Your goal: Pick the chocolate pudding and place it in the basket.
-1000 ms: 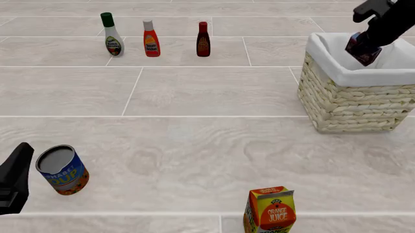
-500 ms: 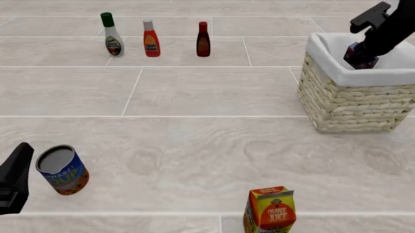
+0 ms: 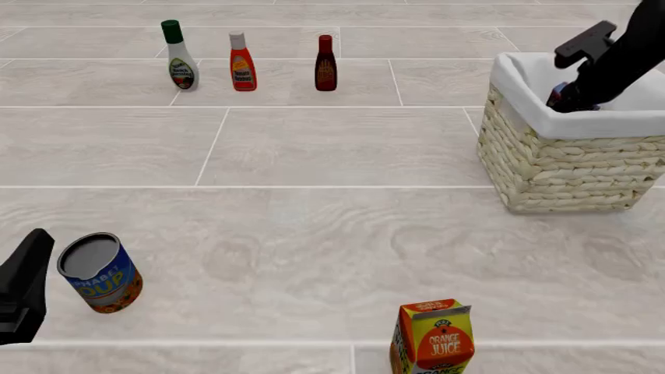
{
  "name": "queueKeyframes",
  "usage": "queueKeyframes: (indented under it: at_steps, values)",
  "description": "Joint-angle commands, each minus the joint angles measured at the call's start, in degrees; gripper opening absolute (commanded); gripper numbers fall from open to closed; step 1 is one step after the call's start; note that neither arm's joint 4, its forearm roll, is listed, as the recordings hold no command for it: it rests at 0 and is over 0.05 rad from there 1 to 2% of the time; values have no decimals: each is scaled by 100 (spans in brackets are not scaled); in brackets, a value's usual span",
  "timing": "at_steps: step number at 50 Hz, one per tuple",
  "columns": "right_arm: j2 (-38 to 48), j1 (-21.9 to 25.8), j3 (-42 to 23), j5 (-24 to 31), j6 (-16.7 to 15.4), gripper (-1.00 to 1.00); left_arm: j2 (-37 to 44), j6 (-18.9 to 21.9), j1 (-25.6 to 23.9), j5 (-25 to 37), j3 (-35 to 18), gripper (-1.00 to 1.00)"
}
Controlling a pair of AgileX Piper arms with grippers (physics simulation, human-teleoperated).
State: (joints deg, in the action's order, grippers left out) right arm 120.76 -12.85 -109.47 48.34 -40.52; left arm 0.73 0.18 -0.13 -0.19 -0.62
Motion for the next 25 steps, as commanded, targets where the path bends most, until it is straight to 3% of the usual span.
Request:
queueKeyframes:
  at_steps: [1, 15, 16, 25]
  values:
    - [27, -25, 55, -85, 76, -100, -39, 1, 4, 22, 15, 100]
    - [96, -125, -206, -44, 73, -100, -40, 1, 5, 22, 15, 100]
    - [79, -122, -150, -58, 57, 100, -39, 1, 5, 22, 15, 100]
    - [68, -138, -89, -116, 59, 100, -39, 1, 5, 22, 15, 100]
